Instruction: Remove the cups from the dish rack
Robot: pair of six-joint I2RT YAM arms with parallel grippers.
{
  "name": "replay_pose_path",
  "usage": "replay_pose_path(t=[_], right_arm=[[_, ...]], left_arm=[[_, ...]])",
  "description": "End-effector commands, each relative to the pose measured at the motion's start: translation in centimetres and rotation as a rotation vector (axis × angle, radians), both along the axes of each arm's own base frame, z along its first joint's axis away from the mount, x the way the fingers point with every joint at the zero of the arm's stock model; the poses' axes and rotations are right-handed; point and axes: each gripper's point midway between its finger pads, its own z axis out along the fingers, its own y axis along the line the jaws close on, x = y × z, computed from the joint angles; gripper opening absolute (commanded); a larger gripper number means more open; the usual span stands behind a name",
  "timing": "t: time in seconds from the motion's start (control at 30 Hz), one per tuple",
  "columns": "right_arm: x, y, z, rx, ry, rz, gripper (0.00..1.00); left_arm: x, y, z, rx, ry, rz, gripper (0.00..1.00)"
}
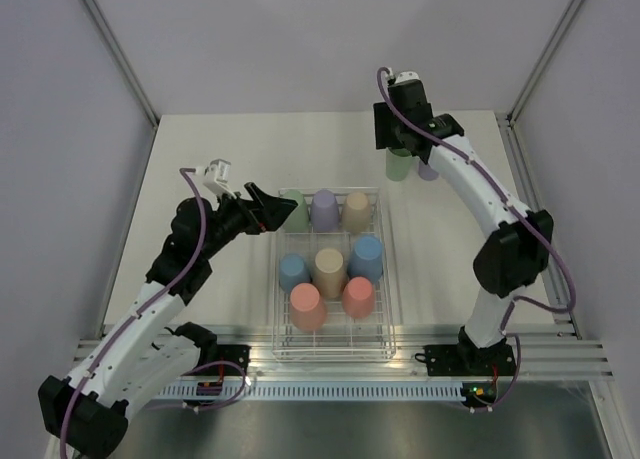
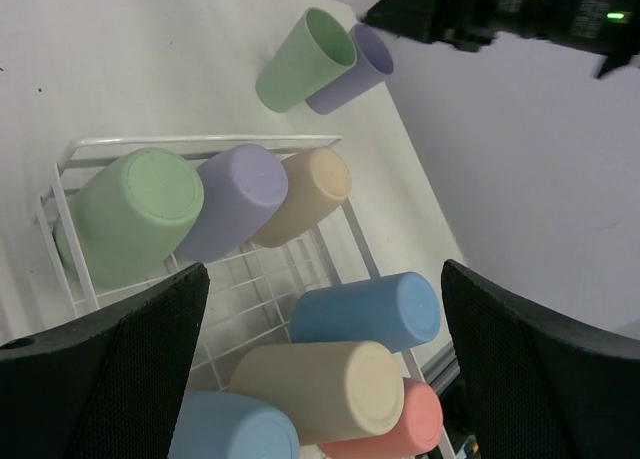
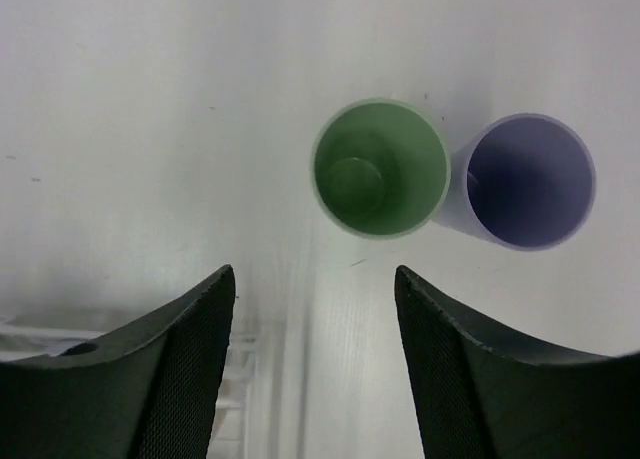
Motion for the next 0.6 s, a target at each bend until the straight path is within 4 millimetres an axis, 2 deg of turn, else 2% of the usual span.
replay_pose_path(t=[0.0,0.03,0.07,0.1,0.13,0.17,0.2,0.23,0.3,0.33,0.5,0.57], right_arm=[[-2.3,2.1,9.8,0.132,-0.28,0.017,0.71],[-3.9,2.0,10.1,0.151,-0.29,0.02,0.73],[-4.6,2.4,10.4,0.167,-0.305,0.029,0.74],[-5.7,3.3,10.5,0.179,-0.309,0.047,0.74],[-7.1,3.2,10.1,0.191,-0.303,0.05,0.74],[-8.0,4.1,10.1,0.207,-0.304,0.072,0.74],[-9.2,4.0,9.5,0.21,-0.295,0.079,0.74],[-9.9,4.2,9.3,0.225,-0.29,0.084,0.74],[-11.3,5.1,8.8,0.241,-0.283,0.116,0.75],[-12.3,5.1,8.3,0.252,-0.275,0.126,0.75],[-14.4,4.8,7.2,0.248,-0.249,0.152,0.76],[-14.7,4.8,7.2,0.251,-0.245,0.158,0.76]], left_arm=[[0.2,-1.3,-0.4,0.142,0.012,-0.072,1.0],[0.6,-1.3,-0.8,0.175,0.011,-0.054,1.0],[0.8,-1.7,-0.8,0.194,0.007,-0.049,1.0],[0.5,-2.8,-1.6,0.238,0.011,-0.072,1.0],[1.4,-2.4,-1.5,0.272,-0.001,-0.004,1.0],[1.9,-2.6,-2.6,0.319,0.018,0.017,1.0],[2.2,-2.3,-3.2,0.38,0.028,0.067,1.0],[2.7,-2.3,-2.8,0.403,0.022,0.097,1.0],[3.4,-1.9,-3.9,0.481,0.043,0.153,1.0],[4.2,-0.6,-3.8,0.516,0.046,0.237,1.0],[5.7,1.7,-4.5,0.598,0.069,0.396,1.0],[6.4,1.5,-5.3,0.632,0.084,0.405,1.0]])
